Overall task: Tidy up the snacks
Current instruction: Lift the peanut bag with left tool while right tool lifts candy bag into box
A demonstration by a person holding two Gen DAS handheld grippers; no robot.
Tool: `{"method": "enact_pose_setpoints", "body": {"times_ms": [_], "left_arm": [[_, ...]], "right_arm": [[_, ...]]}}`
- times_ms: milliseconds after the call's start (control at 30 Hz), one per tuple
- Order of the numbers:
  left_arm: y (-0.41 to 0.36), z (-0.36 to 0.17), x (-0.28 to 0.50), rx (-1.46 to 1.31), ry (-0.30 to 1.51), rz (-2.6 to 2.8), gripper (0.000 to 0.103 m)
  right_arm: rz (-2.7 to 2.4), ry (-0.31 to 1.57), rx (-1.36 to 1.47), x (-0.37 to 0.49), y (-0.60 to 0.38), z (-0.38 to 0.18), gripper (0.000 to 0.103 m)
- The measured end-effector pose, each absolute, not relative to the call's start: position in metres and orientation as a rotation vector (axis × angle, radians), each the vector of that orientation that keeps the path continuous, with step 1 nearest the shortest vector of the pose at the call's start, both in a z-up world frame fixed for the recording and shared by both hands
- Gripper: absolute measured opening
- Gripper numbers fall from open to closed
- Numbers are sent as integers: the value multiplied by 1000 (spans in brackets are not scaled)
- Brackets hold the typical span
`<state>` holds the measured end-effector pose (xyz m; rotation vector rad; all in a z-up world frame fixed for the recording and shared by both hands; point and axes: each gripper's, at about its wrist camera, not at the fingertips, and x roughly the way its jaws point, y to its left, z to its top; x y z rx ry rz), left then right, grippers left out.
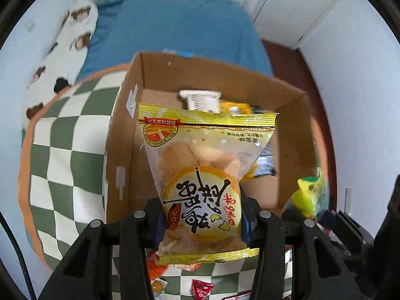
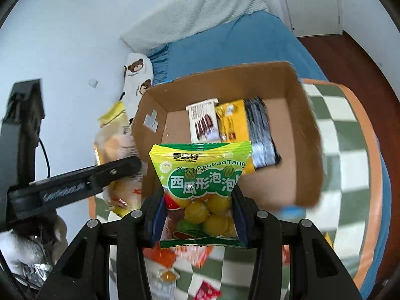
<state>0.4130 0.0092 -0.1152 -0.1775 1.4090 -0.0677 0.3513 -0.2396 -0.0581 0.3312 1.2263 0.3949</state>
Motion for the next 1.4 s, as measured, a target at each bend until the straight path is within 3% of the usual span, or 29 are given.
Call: {"method": "enact_pose_setpoints", "body": {"times_ms": [233,400,500,567,633,1000,1400], "left_arm": [[22,-194,444,-171,1598,-12,44],[23,-218,440,-171,1655,-20,44],[25,-235,437,-218,1702,-38,51],[24,-239,434,-194,1692,-35,73],[23,-238,430,-192,1673,-43,76],[11,-206,408,-127,1546,15,81],[3,-142,345,-75,1255,67,80]], "right_arm": [[413,1368,276,401,-192,-119,49],[403,1455,265,405,-181,-168,49],[415,1512,263,409,-176,-184,52],[423,1552,227,410,-171,-192,79],[420,1547,248,410,-175,-194,94],[283,1491,162,403,-220,-176,95],[193,1302,99,362,-251,-121,95]]}}
